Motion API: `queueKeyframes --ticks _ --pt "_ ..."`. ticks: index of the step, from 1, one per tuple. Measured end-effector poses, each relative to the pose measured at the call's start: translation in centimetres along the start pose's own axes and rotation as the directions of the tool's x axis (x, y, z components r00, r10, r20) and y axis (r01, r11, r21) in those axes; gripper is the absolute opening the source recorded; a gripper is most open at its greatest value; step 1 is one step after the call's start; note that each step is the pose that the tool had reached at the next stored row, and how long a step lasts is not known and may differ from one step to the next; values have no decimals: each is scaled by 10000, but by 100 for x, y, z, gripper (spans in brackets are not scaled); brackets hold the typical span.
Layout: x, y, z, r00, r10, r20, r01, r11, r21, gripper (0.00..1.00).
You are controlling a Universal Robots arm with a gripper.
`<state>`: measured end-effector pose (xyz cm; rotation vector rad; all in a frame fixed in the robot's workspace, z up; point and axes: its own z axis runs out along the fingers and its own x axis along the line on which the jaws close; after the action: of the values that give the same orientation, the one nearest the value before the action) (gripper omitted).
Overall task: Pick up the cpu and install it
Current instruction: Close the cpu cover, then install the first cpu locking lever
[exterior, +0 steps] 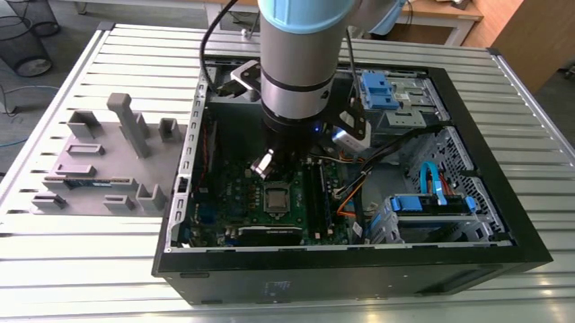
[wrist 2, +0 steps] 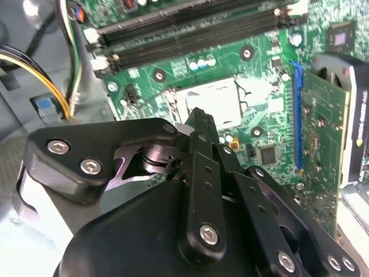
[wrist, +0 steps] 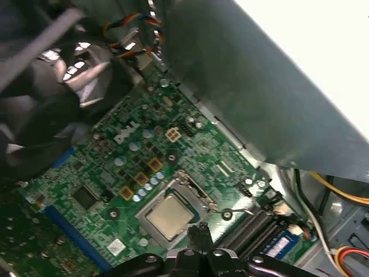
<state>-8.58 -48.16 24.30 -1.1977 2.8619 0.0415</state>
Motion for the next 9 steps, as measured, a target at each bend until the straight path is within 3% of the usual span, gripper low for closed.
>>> queueKeyframes --ticks 3,9 --pt "56 27 8 10000 -1 22 1 10000 20 11" --pt "67 35 13 10000 -2 24 2 10000 22 11"
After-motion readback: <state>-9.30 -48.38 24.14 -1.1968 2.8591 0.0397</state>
